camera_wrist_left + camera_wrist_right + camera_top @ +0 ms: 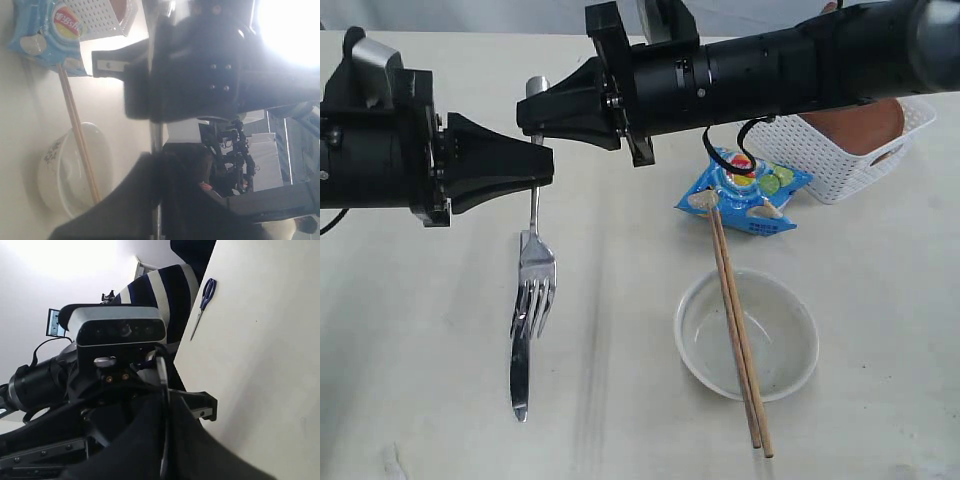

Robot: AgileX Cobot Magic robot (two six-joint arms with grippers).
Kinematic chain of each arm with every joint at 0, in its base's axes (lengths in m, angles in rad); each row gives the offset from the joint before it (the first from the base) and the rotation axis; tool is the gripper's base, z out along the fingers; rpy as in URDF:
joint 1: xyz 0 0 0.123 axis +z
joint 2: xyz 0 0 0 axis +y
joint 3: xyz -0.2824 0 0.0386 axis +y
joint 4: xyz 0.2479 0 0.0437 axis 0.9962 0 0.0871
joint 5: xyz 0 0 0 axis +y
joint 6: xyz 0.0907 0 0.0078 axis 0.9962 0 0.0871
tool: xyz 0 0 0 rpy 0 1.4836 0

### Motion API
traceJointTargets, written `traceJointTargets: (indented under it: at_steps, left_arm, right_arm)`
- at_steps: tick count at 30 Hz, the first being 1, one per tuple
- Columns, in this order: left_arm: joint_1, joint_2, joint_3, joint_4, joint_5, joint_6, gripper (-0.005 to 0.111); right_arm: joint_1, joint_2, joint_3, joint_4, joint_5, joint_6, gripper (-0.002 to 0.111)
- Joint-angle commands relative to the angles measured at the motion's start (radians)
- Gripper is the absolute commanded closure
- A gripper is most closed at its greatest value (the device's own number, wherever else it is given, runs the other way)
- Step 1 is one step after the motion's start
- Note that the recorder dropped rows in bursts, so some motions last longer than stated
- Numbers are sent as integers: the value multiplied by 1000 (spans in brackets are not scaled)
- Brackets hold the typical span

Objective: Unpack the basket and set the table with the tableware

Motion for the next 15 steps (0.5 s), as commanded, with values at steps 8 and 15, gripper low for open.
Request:
traceJointTargets:
  at_steps: [8, 15]
  left_arm:
    - [-2, -4, -3, -8, 2, 2, 107]
    - [-2, -4, -3, -8, -5, 9, 107]
  right_arm:
    - [-7, -1, 3, -4, 14, -9, 70]
    - [-7, -1, 3, -4, 9, -2, 56]
